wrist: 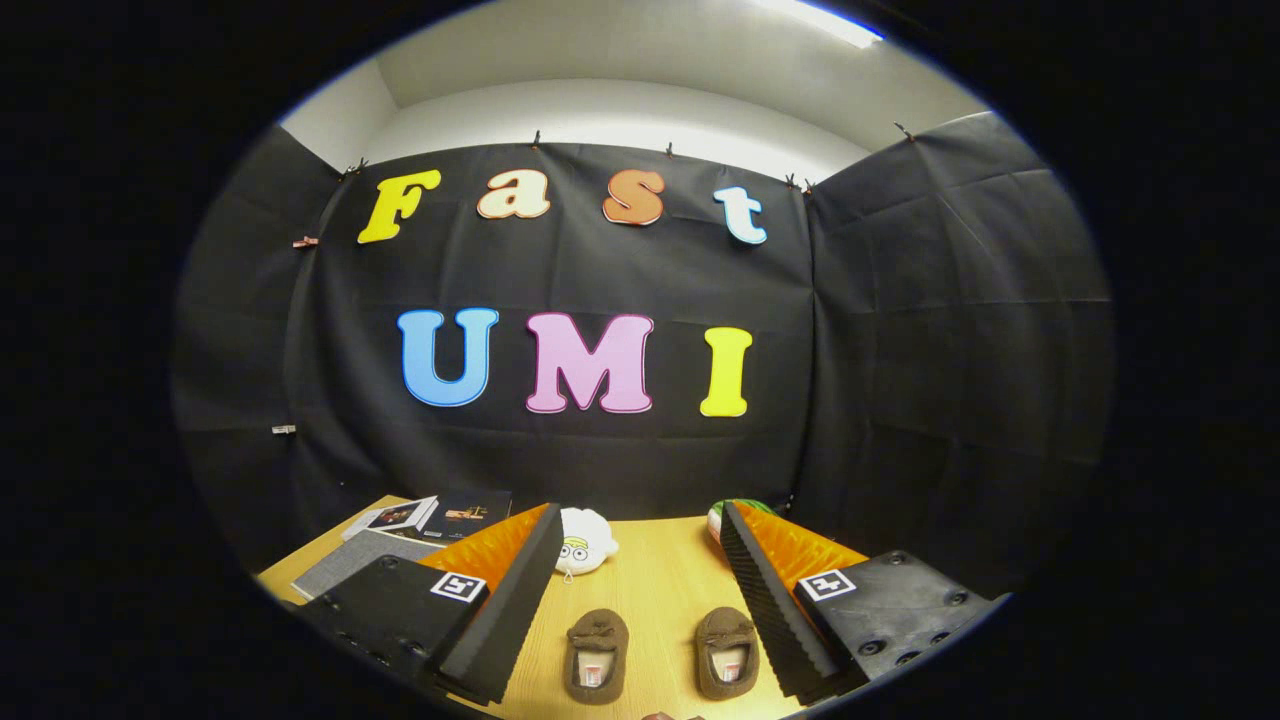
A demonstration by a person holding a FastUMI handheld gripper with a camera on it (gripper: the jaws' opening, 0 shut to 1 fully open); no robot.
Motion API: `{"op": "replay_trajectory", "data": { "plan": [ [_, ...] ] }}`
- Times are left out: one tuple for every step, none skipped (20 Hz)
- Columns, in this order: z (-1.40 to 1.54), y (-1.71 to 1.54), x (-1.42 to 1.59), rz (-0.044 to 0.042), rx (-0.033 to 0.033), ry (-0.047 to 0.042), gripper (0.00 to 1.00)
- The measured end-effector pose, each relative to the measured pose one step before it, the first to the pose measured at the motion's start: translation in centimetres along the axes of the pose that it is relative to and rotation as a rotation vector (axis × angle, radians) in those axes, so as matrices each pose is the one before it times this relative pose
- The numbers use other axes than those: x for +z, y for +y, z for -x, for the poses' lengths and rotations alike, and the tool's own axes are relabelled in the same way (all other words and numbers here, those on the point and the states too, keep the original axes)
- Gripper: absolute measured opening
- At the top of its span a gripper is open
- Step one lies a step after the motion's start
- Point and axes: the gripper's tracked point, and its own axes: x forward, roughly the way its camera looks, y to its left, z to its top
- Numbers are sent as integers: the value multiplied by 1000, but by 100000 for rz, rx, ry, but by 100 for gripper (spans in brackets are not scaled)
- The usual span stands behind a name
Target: Open the storage box then place both shoes into the box .Put the left shoe in first, then the right shoe, with the right side of both shoes facing outward in a uniform manner.
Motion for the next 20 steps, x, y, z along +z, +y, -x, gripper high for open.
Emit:
{"op": "replay_trajectory", "data": {
  "plan": [
    [-110,-107,-275,-816,-398,860,97],
    [-72,28,-184,-523,-122,665,97],
    [-88,237,-122,-237,114,482,97],
    [-106,213,-187,150,368,436,97],
    [-121,280,-186,319,569,401,97],
    [-187,359,-115,134,939,521,97],
    [-324,392,-282,-352,1321,1438,97],
    [-265,525,-325,-740,1717,1289,97],
    [-283,320,-176,-586,946,1236,97],
    [-342,300,-235,-520,870,1368,97],
    [-233,477,-382,-913,1614,1532,97],
    [-386,656,-312,-1731,2317,1511,97],
    [-265,801,-401,-2165,2875,2108,97],
    [-470,723,-754,-2151,2749,2850,97],
    [-411,620,-752,-2590,2421,3361,97],
    [-324,667,-859,-3314,3143,3605,98],
    [-505,815,-769,-4062,3039,3503,98],
    [-442,628,-822,-4480,2960,3380,98],
    [-524,627,-765,-4693,2285,3488,98],
    [-530,456,-866,-4918,2351,3725,99]
  ]
}}
